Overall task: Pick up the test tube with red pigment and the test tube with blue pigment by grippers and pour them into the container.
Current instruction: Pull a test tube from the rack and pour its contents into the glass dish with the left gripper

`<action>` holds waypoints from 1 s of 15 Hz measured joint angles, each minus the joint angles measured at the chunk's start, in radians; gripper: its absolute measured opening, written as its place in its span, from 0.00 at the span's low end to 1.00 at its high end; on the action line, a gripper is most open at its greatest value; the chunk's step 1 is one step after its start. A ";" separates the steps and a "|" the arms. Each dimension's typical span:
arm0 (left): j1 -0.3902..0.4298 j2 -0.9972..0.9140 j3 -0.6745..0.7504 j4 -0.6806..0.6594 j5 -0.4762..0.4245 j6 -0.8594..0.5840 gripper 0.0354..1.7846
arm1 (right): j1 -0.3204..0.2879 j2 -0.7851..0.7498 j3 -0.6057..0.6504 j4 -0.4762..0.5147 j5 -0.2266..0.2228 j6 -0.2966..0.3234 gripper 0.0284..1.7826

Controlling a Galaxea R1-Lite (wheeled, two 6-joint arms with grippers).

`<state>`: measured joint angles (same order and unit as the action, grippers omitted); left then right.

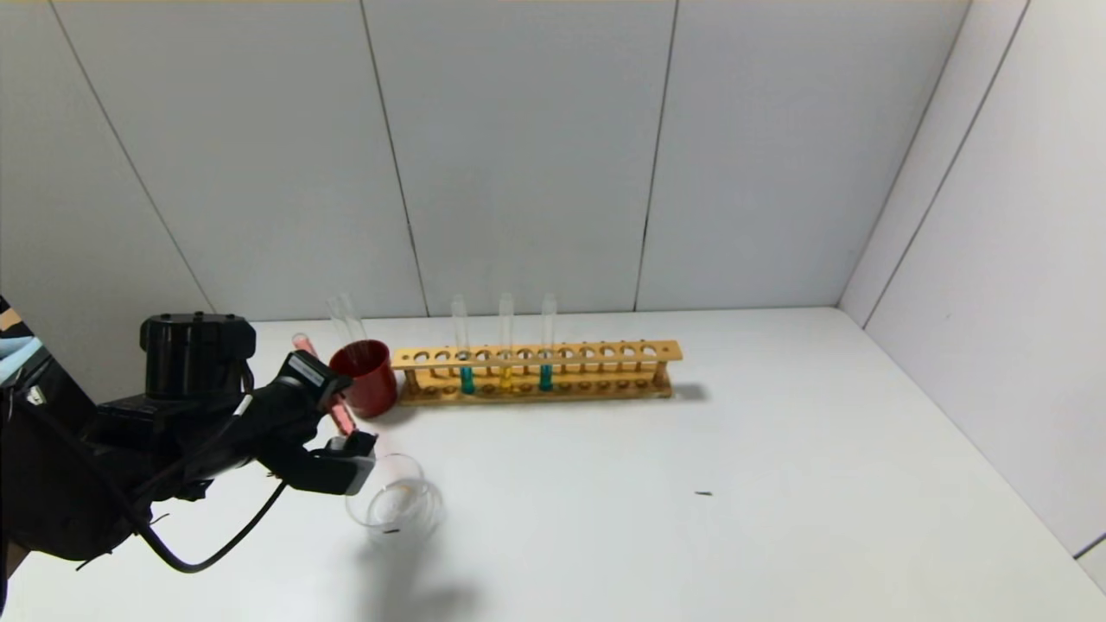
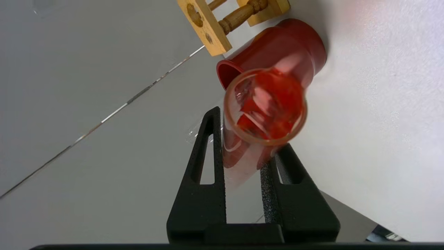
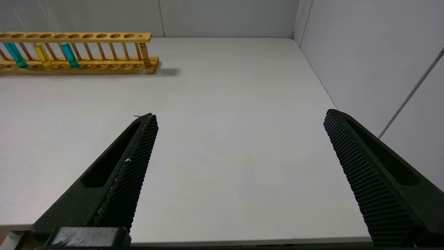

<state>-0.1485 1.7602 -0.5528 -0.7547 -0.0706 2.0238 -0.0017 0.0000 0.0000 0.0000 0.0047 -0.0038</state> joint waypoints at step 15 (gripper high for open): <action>-0.024 0.028 -0.012 -0.004 0.071 0.106 0.17 | 0.000 0.000 0.000 0.000 0.001 0.000 0.98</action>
<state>-0.1726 1.7881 -0.5647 -0.7591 0.0000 2.1296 -0.0017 0.0000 0.0000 0.0000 0.0053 -0.0043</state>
